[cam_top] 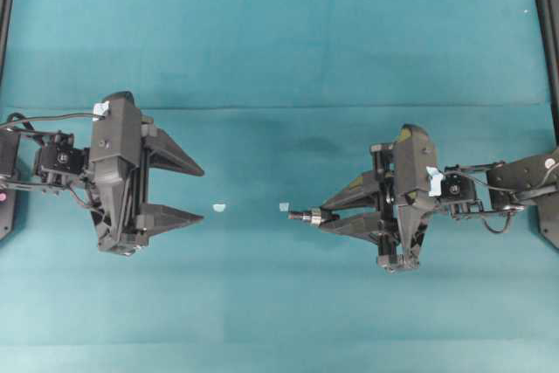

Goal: Insert the washer onto the shaft with both hands.

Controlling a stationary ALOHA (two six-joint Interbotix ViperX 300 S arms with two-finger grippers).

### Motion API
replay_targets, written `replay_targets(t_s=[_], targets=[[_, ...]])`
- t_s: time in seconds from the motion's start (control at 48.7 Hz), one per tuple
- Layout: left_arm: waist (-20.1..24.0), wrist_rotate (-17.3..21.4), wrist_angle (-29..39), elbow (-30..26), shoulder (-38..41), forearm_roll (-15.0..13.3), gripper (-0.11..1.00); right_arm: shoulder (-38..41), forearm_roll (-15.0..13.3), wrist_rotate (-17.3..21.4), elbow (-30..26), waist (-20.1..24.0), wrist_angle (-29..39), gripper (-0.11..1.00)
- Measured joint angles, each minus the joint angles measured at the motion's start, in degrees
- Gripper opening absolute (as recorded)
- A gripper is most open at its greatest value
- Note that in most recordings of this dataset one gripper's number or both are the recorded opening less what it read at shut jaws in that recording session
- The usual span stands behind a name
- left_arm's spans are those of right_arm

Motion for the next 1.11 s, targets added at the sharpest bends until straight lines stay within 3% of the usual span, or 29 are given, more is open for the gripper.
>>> replay_targets(t_s=[1.109], targets=[[0.00, 0.00, 0.97, 0.00, -0.09, 0.00, 0.86, 0.00, -0.09, 0.00, 0.09, 0.00, 0.26, 0.00]])
